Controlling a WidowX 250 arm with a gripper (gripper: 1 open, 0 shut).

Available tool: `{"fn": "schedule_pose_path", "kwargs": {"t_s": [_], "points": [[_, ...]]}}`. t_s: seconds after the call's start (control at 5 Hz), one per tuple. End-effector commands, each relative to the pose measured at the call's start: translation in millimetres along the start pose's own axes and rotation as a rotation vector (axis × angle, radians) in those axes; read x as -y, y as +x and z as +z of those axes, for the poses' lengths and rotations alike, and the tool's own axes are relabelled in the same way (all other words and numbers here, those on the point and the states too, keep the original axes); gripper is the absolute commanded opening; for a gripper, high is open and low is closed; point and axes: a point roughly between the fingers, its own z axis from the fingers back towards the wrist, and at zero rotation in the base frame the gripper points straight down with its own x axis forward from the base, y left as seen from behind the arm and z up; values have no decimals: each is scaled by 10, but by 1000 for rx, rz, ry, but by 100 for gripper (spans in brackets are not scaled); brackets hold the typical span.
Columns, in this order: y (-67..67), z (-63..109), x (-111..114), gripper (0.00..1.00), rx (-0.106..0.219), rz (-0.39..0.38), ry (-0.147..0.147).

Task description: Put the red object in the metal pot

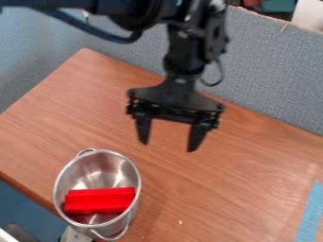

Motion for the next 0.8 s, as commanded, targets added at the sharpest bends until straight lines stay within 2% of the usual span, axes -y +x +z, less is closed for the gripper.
{"fn": "schedule_pose_path", "kwargs": {"t_s": [0.0,0.2,0.4,0.6], "points": [[-11,-9,-126,100,42,10,-21],[-107,128,-426,100,34,-26,-31],[-145,349,-759,100,14,-116,-33],[-194,368,-949,100,30,-199,-17]]}}
